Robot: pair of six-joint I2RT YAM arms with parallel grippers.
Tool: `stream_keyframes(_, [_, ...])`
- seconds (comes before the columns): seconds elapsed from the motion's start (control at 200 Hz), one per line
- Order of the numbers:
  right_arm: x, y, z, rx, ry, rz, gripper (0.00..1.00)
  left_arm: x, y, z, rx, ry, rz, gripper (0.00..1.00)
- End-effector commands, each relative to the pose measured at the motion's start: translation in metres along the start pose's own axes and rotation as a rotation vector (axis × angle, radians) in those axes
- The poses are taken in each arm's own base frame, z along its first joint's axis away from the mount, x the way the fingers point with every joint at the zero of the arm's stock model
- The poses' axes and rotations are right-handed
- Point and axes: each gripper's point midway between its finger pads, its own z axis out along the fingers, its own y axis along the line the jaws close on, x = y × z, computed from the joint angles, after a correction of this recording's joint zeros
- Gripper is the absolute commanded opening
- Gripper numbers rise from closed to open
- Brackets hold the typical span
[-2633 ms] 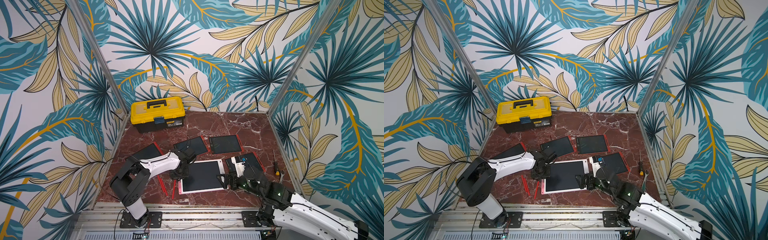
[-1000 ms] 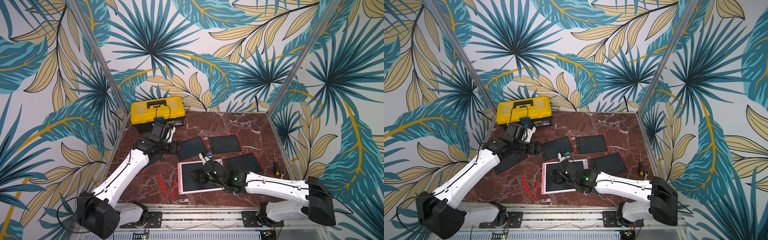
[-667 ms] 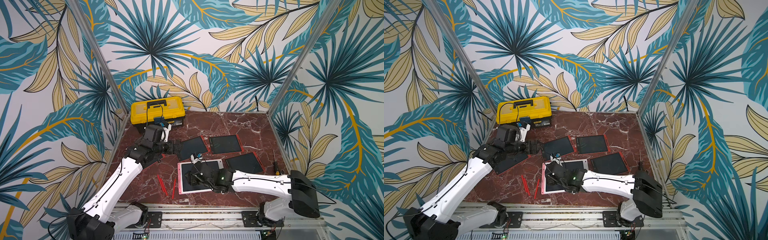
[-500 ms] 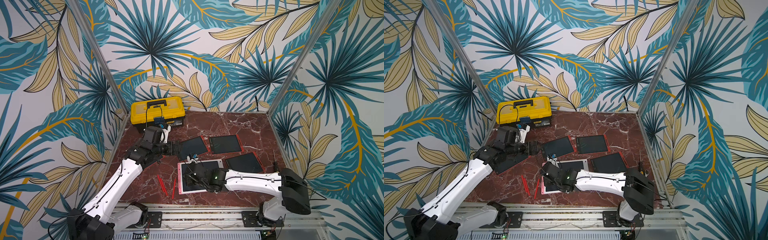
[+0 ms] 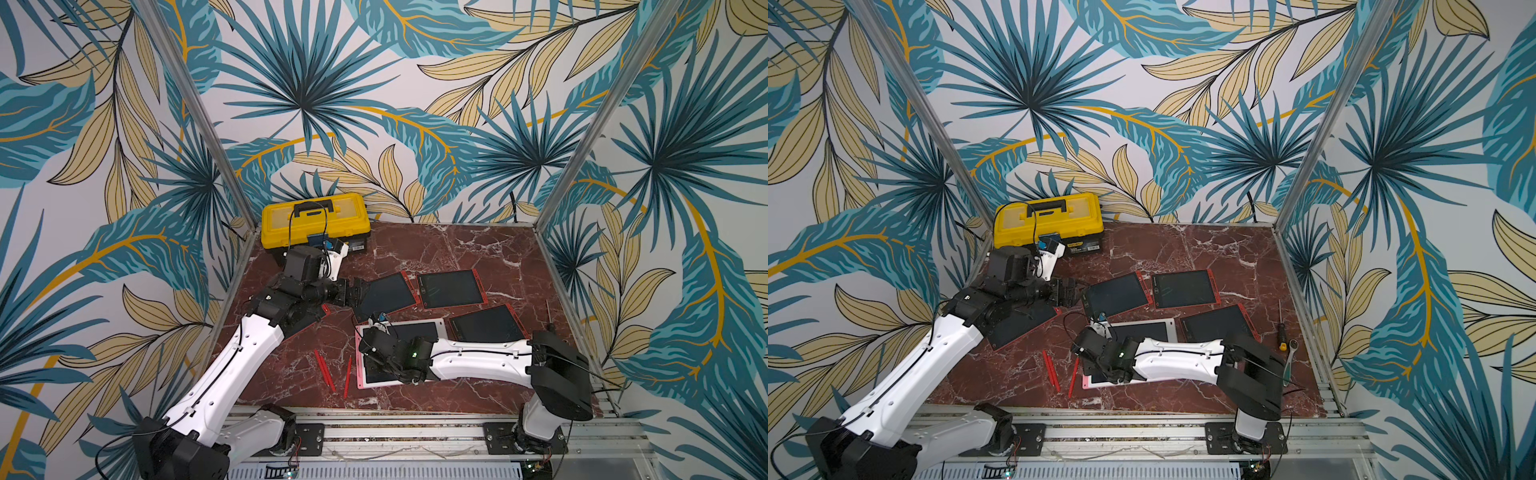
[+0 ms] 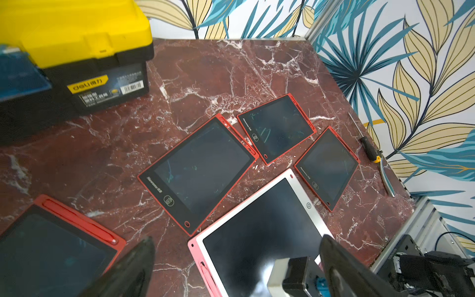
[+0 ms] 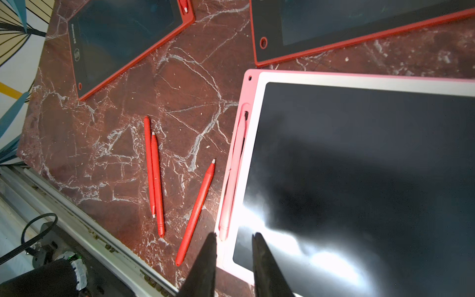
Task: Place the stylus back onto the writing tablet
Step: Adjust the stylus on the writing tablet.
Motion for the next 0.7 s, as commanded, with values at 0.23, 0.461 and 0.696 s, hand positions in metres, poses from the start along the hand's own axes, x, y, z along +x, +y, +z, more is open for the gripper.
stream_keyframes(0.23, [0.002, 0.009, 0.009, 0.026, 0.041, -0.039, 0.25, -0.012, 0.010, -0.010, -0.070, -0.051, 0.136, 1.00])
stream_keyframes(0.461, [0.007, 0.008, 0.014, 0.024, 0.060, -0.051, 0.24, -0.009, 0.016, -0.014, -0.106, -0.061, 0.127, 1.00])
stream_keyframes(0.696, [0.012, 0.005, 0.019, 0.035, 0.079, -0.068, 0.21, -0.008, 0.014, -0.019, -0.103, -0.074, 0.132, 1.00])
